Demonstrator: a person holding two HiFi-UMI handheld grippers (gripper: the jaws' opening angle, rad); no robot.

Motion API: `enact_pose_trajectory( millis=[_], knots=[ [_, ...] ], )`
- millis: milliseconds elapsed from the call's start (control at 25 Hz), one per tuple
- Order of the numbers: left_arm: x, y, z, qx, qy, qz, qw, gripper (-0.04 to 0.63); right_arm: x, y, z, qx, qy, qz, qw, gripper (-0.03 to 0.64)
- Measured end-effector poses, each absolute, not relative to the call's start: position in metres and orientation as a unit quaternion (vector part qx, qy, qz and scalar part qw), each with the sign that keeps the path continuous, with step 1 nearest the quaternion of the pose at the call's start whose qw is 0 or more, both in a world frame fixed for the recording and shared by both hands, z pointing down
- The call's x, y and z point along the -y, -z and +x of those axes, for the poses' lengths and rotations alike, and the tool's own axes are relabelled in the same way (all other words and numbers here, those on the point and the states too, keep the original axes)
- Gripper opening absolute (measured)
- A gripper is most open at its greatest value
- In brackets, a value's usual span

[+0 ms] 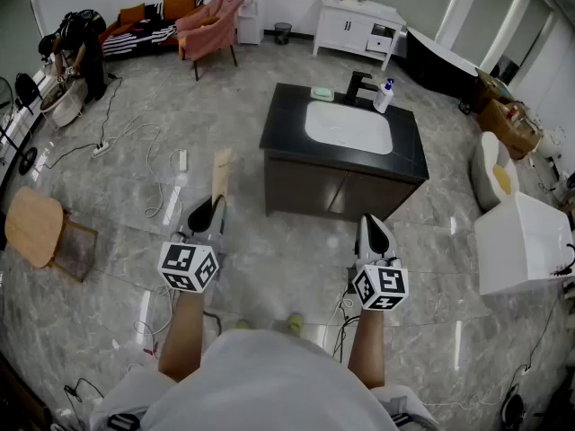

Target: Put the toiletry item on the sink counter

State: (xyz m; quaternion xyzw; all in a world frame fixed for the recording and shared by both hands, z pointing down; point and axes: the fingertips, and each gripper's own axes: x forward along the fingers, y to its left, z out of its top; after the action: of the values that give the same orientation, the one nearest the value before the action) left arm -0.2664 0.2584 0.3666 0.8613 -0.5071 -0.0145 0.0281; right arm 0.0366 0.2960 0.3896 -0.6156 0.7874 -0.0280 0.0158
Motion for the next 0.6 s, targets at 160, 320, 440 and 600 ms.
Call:
enact_pose_trajectory(
  millis=[160, 320, 440, 600],
  knots=[
    [-0.259, -0.367, -0.262, 0.506, 0.013, 0.862, 0.027, 0.031, -0.295, -0.389, 0.040, -0.788, 0.028, -0.615, 0.018, 0.003],
    [-0.259, -0.365, -0.258, 0.506, 0.011, 0.862, 0.026, 0.031, -0.293, -0.386, 0.041, -0.789, 0.024, -0.613, 0.018, 0.003],
    [-0.260, -0.364, -0.255, 0.505, 0.009, 0.862, 0.025, 0.031, -0.293, -0.385, 0.044, -0.789, 0.024, -0.613, 0.022, 0.003],
    [-0.258, -0.366, -0.247, 0.504, 0.003, 0.863, 0.024, 0.031, -0.290, -0.386, 0.054, -0.781, 0.028, -0.623, 0.028, 0.003]
  ],
)
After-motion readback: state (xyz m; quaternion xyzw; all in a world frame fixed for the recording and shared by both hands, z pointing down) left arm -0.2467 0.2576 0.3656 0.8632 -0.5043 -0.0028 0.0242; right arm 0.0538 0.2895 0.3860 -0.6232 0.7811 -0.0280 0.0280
